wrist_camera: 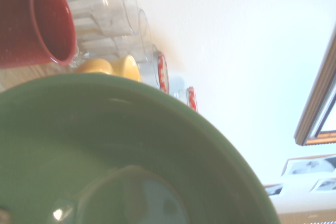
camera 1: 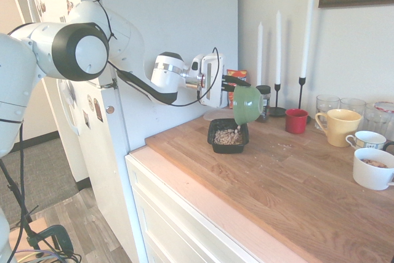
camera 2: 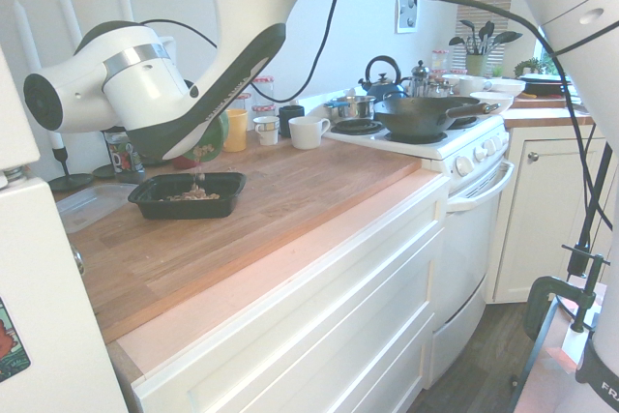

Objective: Pour the cereal into the box

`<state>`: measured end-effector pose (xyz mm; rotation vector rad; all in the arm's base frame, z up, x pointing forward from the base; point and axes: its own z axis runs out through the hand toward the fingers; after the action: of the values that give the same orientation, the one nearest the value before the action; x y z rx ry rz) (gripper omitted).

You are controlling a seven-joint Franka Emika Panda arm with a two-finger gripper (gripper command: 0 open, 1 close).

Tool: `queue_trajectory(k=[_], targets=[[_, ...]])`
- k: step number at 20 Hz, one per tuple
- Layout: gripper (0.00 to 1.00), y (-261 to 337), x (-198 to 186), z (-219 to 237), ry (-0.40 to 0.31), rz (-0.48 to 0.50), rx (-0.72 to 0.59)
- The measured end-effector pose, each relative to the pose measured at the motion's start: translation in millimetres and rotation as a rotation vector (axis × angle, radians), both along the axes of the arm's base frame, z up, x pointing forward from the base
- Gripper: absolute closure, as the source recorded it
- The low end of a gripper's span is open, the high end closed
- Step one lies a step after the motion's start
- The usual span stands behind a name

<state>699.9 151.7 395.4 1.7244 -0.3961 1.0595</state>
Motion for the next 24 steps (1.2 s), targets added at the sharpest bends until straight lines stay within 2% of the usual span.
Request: queue_trajectory(k=[8,12,16,19,22,24], targets=[[1.00,14.5,-1.1,-14.6,-0.006,0.023,-0.050],[1.00,21.1,-4.1,-18.2,0.006,-0.003,-0.009],[1.00,20.2,-1.1,0.2,0.009,-0.094,0.182],[1.00,11.9,4.5,39.9,0.012,-0.162,0.353],[1.00,-23.4,10.8,85.0,0.027,-0.224,0.537],[1.00,-61.8,14.5,99.1,0.049,-0.265,0.671]])
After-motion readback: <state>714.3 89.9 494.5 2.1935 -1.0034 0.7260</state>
